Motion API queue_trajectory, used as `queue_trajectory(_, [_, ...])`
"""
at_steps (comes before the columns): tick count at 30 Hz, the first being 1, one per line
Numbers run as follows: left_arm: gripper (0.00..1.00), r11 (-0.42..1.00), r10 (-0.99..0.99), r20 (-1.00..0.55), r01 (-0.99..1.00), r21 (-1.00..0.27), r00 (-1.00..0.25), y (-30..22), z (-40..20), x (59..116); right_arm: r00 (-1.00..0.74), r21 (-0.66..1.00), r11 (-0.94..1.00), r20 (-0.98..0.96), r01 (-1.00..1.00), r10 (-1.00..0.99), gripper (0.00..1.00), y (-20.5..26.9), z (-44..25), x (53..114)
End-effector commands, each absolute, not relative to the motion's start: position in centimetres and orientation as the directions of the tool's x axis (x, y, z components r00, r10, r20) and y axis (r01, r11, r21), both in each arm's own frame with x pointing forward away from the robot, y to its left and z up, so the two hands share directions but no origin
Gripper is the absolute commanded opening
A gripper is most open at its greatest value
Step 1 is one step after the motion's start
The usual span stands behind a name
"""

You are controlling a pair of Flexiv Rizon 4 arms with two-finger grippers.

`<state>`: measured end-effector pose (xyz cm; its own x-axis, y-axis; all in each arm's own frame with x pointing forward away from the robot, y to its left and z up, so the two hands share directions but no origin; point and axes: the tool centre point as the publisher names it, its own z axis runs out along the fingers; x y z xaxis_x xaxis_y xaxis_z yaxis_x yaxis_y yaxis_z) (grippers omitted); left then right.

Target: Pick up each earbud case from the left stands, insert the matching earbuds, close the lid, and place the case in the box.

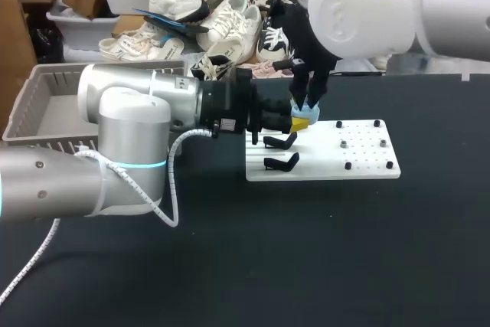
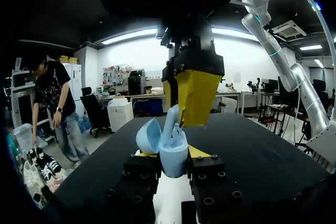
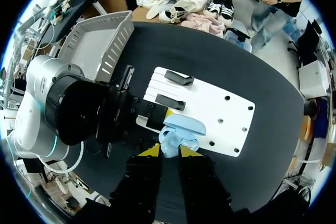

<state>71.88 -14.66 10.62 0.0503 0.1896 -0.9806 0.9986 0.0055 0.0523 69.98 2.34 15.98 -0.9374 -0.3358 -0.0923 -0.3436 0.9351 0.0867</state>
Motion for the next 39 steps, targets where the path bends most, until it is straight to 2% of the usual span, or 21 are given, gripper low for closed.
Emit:
queue_trajectory(1, [0.00,0.009,0.189,-0.981,0.998,0.054,0.051,-14.71,10.68,71.79,-0.938,0.083,0.937,-0.097,-0.340,-0.332,0.00,2.31,15.92,69.69])
queue_trajectory(39, [0.00,0.009,0.189,-0.981,0.998,0.054,0.051,-14.71,10.68,71.79,-0.935,0.077,0.934,-0.082,-0.350,-0.344,0.00,2.75,15.59,70.66])
